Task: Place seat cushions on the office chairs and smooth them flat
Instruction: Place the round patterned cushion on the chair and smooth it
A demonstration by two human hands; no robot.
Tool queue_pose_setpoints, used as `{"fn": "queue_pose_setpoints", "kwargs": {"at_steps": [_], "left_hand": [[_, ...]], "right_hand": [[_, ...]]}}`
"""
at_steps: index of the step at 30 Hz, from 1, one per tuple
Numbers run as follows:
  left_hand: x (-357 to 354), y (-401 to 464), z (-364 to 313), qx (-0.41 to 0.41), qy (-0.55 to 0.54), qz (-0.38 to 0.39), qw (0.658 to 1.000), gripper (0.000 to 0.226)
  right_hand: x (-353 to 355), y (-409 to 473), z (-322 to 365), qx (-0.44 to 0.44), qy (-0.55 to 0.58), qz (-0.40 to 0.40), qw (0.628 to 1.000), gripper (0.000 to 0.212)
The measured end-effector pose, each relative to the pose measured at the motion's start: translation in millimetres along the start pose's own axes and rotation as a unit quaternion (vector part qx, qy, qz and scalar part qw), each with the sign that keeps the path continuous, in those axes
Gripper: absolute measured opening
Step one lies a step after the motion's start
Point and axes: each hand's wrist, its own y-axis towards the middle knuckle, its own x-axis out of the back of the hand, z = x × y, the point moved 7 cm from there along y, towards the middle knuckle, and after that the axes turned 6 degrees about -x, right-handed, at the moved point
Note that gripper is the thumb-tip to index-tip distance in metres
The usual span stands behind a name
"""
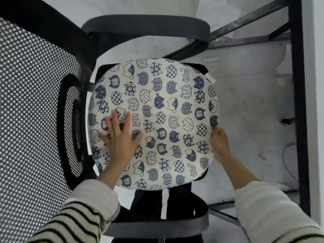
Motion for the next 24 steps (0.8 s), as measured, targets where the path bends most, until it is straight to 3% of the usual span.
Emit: {"fn": "queue_pose_setpoints", "kwargs": {"at_steps": [4, 7, 9, 12, 19, 24], "left_hand": [[14.1, -1.0, 31.2, 0.093, -0.025, -0.045, 0.994, 0.091], [21.6, 9.4, 52.9, 0.201, -0.145, -0.055, 0.967, 0.096], [27.8, 17.3, 57.0, 0.228, -0.188, -0.069, 0.953, 0.094], [41.0, 23.4, 53.7, 0.216, -0.184, -0.109, 0.953, 0.086], [58.6, 29.7, 38.1, 0.069, -0.113, -0.164, 0.978, 0.073], [48.3, 41.5, 39.8, 0.093, -0.046, -0.123, 0.987, 0.069]], "right_hand": [[2.0, 0.4, -16.9, -0.028, 0.017, -0.009, 0.999, 0.032], [0.6, 4.8, -32.9, -0.047, 0.028, -0.011, 0.998, 0.038], [-0.6, 6.4, -38.6, -0.051, 0.033, -0.013, 0.998, 0.036], [-1.6, 2.4, -41.7, -0.050, 0.051, -0.018, 0.997, 0.026], [-11.8, 5.1, -58.1, -0.080, 0.104, 0.002, 0.991, 0.028], [-20.1, 10.1, -68.1, -0.118, 0.111, 0.049, 0.986, 0.026]]}}
